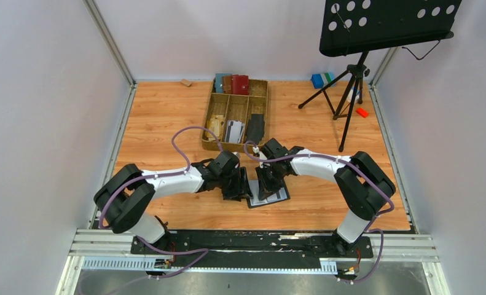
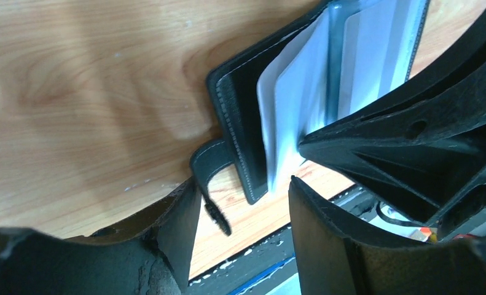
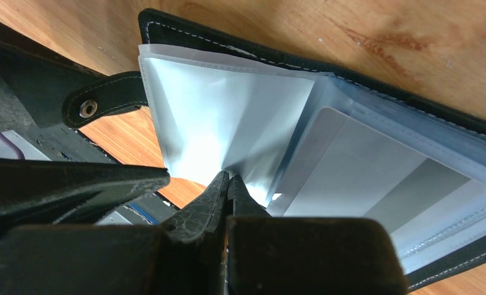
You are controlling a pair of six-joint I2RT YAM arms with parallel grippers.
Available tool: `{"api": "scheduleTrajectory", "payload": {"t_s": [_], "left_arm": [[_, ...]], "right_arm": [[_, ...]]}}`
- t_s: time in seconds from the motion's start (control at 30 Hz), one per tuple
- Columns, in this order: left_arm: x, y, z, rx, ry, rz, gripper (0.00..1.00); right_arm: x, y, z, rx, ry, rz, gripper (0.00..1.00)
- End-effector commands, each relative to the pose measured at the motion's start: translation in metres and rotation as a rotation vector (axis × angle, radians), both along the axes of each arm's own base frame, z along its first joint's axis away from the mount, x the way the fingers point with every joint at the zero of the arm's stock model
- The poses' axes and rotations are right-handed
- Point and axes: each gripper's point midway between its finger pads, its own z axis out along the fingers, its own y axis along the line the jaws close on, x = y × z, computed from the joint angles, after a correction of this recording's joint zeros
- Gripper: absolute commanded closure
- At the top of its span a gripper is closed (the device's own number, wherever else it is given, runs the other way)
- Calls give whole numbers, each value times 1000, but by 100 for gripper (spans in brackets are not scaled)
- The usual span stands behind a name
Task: Take the credit cards out of the card holder
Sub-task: Remove the credit card from the card holder.
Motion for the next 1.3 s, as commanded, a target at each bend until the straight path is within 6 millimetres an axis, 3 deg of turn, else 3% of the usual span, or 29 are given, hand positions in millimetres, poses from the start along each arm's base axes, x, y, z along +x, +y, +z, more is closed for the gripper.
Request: {"api": "scheduleTrajectory", "payload": {"t_s": [0.0, 0.13, 0.23, 0.33, 0.53, 0.73, 0.87, 1.0, 1.07, 1.17, 1.27], "left_arm": [[13, -28, 17, -103, -48, -57, 39], [16, -31, 10, -92, -40, -63, 45], [20, -27, 6, -62, -39, -53, 63], [27, -18, 8, -30, -65, -25, 79], [34, -4, 14, 38, -108, -13, 99], [38, 0, 19, 72, -130, -24, 100], [39, -1, 22, 69, -137, -32, 100], [39, -2, 22, 71, -137, -45, 100], [38, -3, 22, 70, -135, -54, 100], [37, -4, 22, 68, -134, -71, 100], [35, -2, 21, 82, -128, -84, 99]], "right_arm": [[9, 9, 4, 30, -32, -2, 100], [8, 11, 4, 50, -8, -17, 100], [10, 12, 9, 70, -9, -29, 100], [14, 12, 22, 101, -27, -39, 100], [33, -6, 56, 90, -159, -72, 100], [52, -45, 81, -17, -317, -154, 98], [62, -79, 82, -93, -338, -252, 83], [60, -102, 67, -56, -229, -355, 37], [56, -107, 59, 13, -148, -399, 23], [56, -108, 52, 155, -76, -434, 19], [51, -112, 37, 196, -48, -436, 22]]}}
